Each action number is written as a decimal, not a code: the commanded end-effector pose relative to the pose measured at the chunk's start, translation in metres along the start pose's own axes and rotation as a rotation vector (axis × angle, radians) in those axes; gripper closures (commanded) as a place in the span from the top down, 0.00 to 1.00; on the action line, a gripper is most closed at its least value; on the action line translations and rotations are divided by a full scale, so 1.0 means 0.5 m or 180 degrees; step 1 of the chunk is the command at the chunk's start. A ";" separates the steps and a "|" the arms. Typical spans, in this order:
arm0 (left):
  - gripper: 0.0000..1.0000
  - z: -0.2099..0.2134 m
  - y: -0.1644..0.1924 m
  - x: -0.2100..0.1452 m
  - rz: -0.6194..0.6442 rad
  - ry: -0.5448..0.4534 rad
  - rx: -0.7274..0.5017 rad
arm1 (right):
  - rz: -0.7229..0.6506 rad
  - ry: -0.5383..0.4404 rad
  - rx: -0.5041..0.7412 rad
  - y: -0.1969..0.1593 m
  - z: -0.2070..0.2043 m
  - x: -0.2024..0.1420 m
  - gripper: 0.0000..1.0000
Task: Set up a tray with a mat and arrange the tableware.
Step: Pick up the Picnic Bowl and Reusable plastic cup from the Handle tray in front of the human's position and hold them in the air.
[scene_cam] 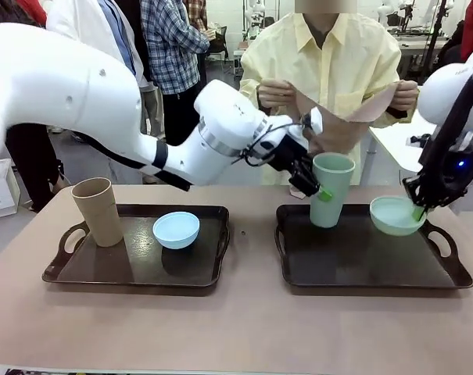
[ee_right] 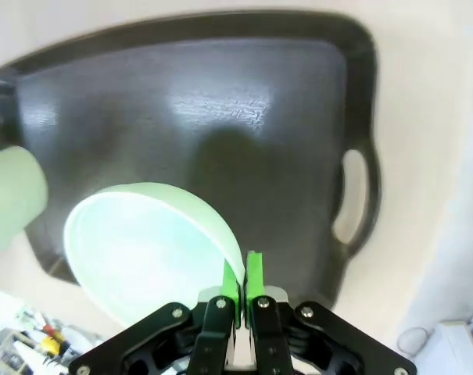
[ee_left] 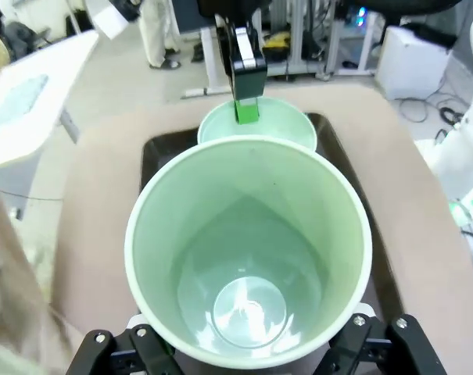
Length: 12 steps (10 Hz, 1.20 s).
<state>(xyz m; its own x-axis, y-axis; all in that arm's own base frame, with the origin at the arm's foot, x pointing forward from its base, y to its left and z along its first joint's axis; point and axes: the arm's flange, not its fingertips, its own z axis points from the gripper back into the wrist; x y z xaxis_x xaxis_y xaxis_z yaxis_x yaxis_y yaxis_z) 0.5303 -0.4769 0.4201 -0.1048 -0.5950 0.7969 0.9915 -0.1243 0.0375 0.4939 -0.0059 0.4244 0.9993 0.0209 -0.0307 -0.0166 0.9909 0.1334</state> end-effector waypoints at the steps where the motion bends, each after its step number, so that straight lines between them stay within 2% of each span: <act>1: 0.00 0.087 -0.069 0.064 -0.0130 -0.0004 0.0220 | 0.0003 -0.0231 0.0056 0.004 0.072 -0.079 0.00; 4: 0.00 0.153 -0.111 0.150 -0.0378 0.0017 0.0444 | -0.0010 -0.0503 -0.0026 0.036 0.168 -0.144 0.00; 6: 0.00 0.148 -0.112 0.127 -0.0256 0.0045 0.0360 | 0.0044 -0.0466 -0.0004 0.023 0.176 -0.123 0.00; 7: 0.00 0.160 -0.097 0.182 -0.0418 0.0024 0.0392 | 0.0044 -0.0466 -0.0004 0.023 0.176 -0.123 0.00; 12: 0.00 0.160 -0.097 0.182 -0.0418 0.0024 0.0392 | 0.0044 -0.0466 -0.0004 0.023 0.176 -0.123 0.00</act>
<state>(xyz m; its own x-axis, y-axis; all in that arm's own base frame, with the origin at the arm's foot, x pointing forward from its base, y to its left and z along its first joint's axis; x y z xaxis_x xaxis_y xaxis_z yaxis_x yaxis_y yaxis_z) 0.4779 -0.4615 0.5370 -0.2287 -0.5880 0.7759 0.9725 -0.1025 0.2090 0.4329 -0.0073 0.5145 0.9937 0.0148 0.1112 -0.0296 0.9906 0.1333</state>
